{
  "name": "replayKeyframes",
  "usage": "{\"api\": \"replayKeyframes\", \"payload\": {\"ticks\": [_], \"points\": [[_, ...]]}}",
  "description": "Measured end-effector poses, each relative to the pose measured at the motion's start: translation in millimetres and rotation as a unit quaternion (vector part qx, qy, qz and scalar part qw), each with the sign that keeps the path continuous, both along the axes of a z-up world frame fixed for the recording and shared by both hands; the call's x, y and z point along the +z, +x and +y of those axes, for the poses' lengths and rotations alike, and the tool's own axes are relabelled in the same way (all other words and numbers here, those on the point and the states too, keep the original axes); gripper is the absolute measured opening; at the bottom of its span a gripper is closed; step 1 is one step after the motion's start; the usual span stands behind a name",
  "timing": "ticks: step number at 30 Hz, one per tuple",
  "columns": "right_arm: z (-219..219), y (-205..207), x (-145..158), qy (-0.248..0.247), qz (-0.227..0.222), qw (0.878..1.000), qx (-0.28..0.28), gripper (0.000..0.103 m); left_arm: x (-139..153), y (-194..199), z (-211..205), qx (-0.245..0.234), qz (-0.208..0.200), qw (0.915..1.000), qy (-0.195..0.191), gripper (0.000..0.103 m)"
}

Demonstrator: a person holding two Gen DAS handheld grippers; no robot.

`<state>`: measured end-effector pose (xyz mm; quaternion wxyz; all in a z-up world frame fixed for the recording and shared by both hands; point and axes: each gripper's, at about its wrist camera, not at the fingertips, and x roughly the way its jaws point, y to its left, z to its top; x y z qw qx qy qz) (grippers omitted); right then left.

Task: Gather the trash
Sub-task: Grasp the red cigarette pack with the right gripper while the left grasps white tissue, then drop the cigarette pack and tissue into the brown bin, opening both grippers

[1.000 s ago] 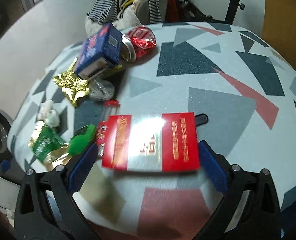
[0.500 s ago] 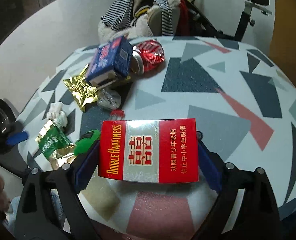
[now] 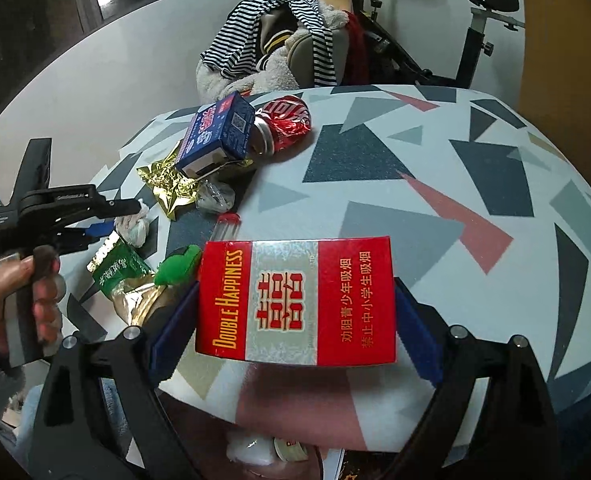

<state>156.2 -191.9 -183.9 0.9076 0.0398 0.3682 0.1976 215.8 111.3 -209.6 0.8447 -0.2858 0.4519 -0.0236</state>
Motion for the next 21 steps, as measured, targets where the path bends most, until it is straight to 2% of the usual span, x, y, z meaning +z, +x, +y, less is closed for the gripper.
{"api": "replayKeyframes", "payload": {"ticks": [4,8,14,21], "points": [[-4,-4,-1,0.001,0.002,1.000,0.000,0.089,9,2,-4,-0.016,-0.016,0.9996,0.018,0.039],[-6,-10,1,0.005,-0.002,1.000,0.001,0.089,32,-7,-7,-0.026,-0.046,0.9983,0.026,0.039],[-8,-22,6,0.007,-0.010,1.000,0.003,0.089,75,-45,-30,-0.072,-0.103,0.9904,0.058,0.039],[-9,-36,12,0.006,-0.018,1.000,0.013,0.089,96,-88,-56,-0.114,-0.137,0.9812,0.075,0.039]]}}
